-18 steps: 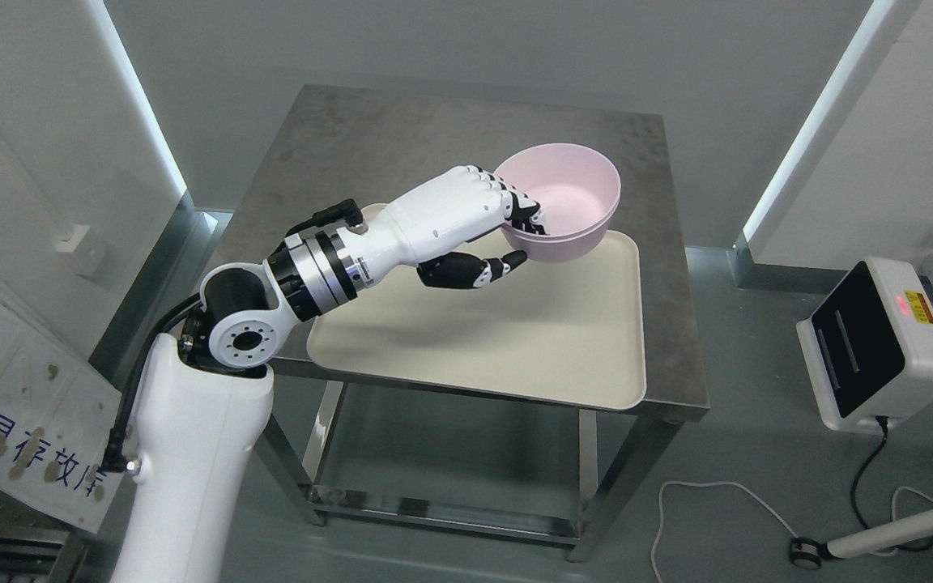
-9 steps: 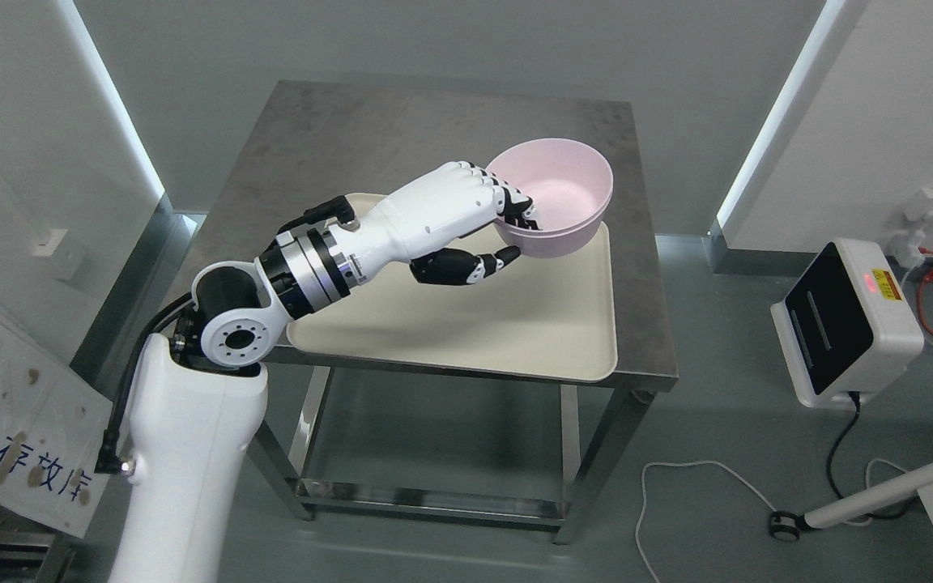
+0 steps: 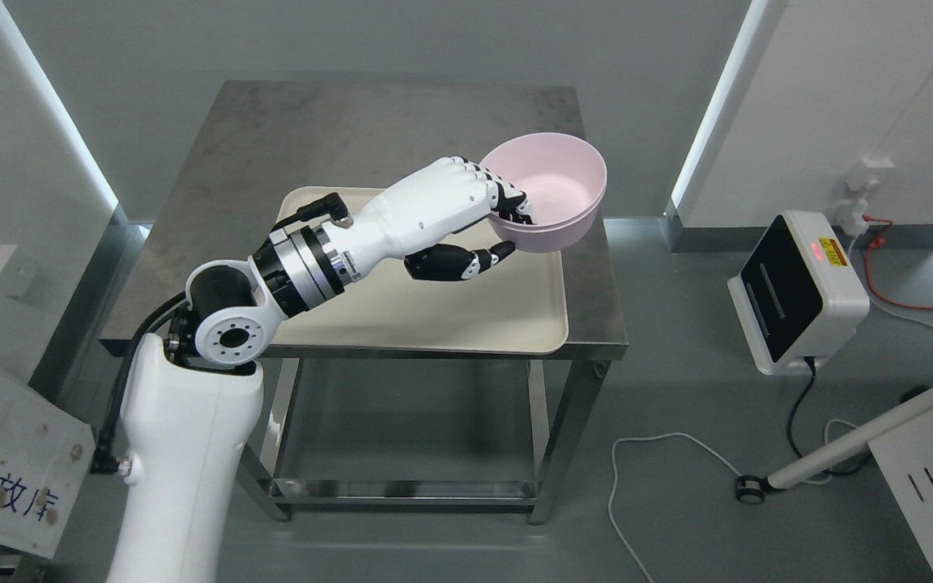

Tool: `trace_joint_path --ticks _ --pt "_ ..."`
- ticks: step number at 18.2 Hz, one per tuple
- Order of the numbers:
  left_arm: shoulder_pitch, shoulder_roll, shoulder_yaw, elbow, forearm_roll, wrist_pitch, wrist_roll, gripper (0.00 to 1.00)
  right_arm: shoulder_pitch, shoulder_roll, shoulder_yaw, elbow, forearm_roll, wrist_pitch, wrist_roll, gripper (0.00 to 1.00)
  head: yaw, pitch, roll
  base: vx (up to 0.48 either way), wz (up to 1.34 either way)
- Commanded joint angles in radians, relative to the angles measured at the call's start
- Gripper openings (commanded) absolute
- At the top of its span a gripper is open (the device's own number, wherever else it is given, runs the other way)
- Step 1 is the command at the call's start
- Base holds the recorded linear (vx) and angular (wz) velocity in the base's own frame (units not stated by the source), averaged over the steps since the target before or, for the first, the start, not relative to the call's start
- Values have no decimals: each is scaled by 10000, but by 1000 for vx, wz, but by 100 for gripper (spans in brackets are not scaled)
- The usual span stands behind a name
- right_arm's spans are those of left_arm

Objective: Stack pink IKEA bowls on left shelf middle
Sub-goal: 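Hold the stacked bowls aloft while turning toward the blue bin shelf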

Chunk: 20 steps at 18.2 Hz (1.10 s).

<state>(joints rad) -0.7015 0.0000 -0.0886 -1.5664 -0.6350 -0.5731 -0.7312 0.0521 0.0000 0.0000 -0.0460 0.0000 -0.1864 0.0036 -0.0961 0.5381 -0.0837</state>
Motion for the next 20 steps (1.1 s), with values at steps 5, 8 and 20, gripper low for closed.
trace_joint_path --ticks 5,8,20 --pt "-57 175 348 -13 -1 117 -5 2 1 -175 -92 0 77 8 -5 100 0 0 0 -97 -236" --pt "-57 175 517 -13 -1 117 -5 2 1 -175 -92 0 77 8 -5 100 0 0 0 -161 -161" --pt "-42 175 701 -13 -1 132 -5 2 1 -175 -92 0 77 8 -5 100 0 0 0 -246 171"
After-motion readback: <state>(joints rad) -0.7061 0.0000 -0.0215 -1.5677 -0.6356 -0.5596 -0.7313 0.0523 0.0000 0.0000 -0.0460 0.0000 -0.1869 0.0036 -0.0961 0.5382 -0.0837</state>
